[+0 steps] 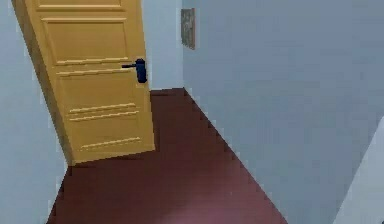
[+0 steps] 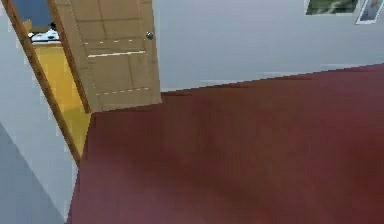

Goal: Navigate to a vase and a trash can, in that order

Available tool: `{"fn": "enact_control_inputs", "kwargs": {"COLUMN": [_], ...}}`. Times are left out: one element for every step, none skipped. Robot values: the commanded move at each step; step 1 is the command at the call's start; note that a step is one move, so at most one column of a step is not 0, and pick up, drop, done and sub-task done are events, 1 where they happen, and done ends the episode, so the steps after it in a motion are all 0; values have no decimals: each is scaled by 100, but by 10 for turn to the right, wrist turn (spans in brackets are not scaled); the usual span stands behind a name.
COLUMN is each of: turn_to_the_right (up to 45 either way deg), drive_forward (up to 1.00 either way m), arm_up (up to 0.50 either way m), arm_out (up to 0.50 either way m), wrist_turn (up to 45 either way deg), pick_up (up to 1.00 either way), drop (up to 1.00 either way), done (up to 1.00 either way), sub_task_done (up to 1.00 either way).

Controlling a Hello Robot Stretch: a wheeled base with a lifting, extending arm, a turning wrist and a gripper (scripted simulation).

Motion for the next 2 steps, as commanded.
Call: {"fn": "enact_control_inputs", "kwargs": {"turn_to_the_right": [0, 0], "drive_forward": [100, 55], "arm_up": [0, 0], "arm_out": [0, 0], "wrist_turn": [0, 0], "pick_up": [0, 0], "drop": [0, 0], "done": [0, 0], "sub_task_done": [0, 0]}}
